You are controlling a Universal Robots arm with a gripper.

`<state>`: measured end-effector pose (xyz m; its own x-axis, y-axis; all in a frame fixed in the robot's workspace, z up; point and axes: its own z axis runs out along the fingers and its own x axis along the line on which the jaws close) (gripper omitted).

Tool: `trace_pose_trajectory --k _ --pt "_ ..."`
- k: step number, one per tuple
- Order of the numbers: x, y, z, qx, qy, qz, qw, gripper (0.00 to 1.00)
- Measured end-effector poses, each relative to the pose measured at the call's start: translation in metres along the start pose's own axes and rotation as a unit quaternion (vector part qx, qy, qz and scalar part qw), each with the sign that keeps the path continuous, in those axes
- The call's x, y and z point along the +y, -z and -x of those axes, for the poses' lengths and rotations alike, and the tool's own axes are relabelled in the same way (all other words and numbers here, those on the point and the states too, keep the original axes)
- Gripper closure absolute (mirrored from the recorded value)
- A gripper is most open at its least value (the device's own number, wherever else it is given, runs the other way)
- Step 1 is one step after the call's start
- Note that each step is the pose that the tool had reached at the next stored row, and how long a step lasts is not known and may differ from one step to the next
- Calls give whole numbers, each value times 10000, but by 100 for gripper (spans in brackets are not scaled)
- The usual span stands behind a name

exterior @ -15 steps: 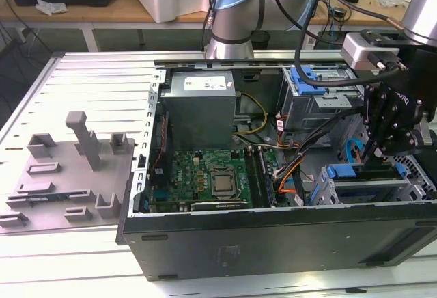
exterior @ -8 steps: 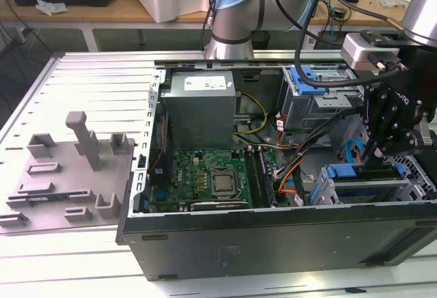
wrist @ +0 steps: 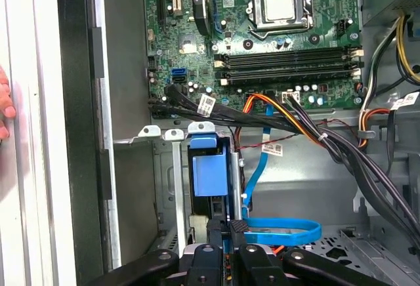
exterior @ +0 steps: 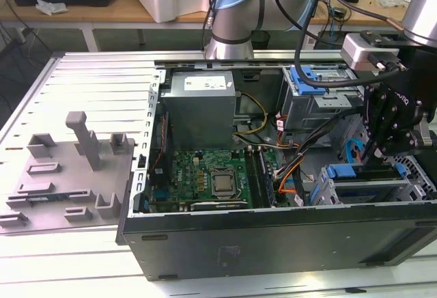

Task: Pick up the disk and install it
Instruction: 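Insert the second disk wire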

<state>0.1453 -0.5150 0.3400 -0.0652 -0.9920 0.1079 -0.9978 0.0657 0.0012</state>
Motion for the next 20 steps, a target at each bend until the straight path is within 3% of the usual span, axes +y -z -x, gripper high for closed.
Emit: trace_pose_trajectory --k 20 --pt "21 -30 2 8 4 -1 10000 84"
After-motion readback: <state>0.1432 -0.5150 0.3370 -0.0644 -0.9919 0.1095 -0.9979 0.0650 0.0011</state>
